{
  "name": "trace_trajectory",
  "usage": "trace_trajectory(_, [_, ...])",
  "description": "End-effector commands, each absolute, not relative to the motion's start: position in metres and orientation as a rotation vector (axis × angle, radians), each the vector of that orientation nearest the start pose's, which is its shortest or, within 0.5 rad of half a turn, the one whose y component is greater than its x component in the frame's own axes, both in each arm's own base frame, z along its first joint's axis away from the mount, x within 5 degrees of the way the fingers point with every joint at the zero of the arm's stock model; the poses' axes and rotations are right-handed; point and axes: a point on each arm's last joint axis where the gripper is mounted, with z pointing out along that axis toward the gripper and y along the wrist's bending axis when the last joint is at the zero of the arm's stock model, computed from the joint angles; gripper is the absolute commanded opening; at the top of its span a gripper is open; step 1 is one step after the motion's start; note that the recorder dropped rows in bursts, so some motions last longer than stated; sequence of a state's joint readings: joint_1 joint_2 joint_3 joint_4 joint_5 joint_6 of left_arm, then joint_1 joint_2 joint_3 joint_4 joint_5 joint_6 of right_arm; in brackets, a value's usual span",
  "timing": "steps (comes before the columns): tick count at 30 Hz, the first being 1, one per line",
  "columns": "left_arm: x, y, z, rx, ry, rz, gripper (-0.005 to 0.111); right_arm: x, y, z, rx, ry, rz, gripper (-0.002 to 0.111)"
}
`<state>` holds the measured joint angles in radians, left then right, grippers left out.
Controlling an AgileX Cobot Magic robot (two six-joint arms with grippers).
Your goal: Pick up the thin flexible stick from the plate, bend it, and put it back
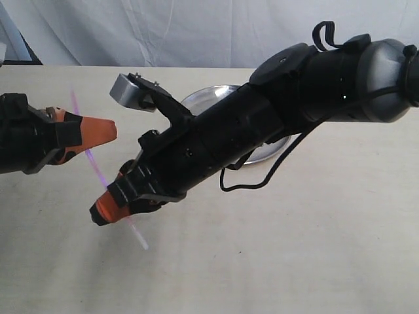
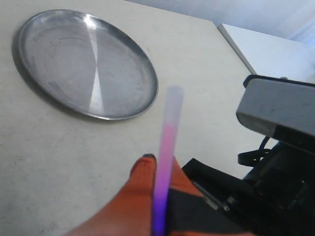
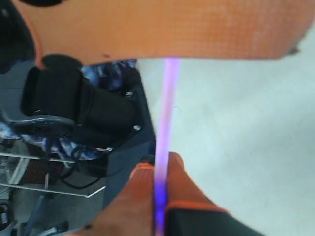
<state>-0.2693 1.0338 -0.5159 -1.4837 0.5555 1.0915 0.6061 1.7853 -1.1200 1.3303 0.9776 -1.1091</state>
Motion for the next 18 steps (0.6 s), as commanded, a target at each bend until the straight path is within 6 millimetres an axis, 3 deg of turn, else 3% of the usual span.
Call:
trace_trajectory(1, [0.177,-0.093,0.263,0.260,2.097,-0.848,0.000,0.260,0.255,0.222,-0.954,2.353,1.211,0.000])
trace_trajectory(3, [0.177,-0.090,0.266,0.239,2.077,-0.811,0.003,0.271,0.248,0.215,-0.867,2.424,1.018,0.000])
trace_trajectory(7, [0.175,-0.086,0.272,0.219,2.039,-0.771,0.015,0.282,0.241,0.210,-0.808,2.424,0.822,0.000])
trace_trajectory(12, [0.172,-0.082,0.279,0.201,2.001,-0.740,0.041,0.301,0.226,0.209,-0.633,2.418,0.650,0.000])
trace_trajectory(15, [0.171,-0.082,0.278,0.227,2.005,-0.738,0.051,0.318,0.204,0.209,-0.538,2.419,0.590,-0.001])
trace_trajectory(18, [0.172,-0.082,0.279,0.209,2.002,-0.737,0.051,0.333,0.176,0.209,-0.415,2.437,0.561,-0.001])
